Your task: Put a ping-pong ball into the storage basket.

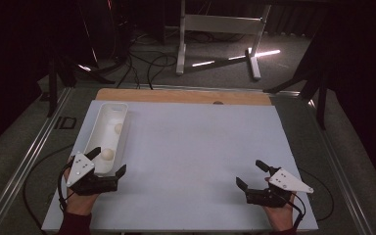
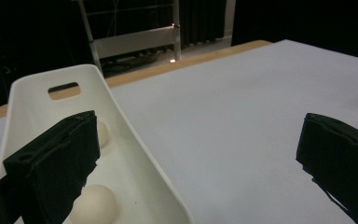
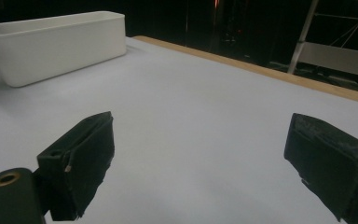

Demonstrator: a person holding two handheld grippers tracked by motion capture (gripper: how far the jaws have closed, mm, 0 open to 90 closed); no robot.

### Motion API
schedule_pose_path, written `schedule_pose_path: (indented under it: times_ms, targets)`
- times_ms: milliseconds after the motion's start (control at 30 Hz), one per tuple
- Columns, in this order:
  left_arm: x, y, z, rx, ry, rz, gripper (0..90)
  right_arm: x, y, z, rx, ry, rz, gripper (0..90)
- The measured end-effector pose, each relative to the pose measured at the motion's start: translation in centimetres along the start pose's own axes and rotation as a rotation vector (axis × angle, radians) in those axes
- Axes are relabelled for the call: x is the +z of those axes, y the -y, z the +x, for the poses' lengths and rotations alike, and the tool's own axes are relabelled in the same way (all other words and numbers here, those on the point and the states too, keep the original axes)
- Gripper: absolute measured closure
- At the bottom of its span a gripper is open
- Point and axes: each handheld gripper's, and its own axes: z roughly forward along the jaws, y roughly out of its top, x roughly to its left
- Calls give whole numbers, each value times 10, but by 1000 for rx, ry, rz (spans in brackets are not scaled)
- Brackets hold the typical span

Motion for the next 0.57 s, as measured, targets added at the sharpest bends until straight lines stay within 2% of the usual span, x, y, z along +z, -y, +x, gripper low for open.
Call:
schedule_pose_path:
  times_ms: [167,367,567]
  targets:
    - [-2,2,-4,19,-18,-17,0,-1,-1,1,-4,-7,-7,81]
    - [-3,3,-4,18,-7,-28,0,0,0,2,-7,-8,-9,81]
    - [-3,4,-2,12,-16,-32,0,0,1,2,-5,-5,-2,81]
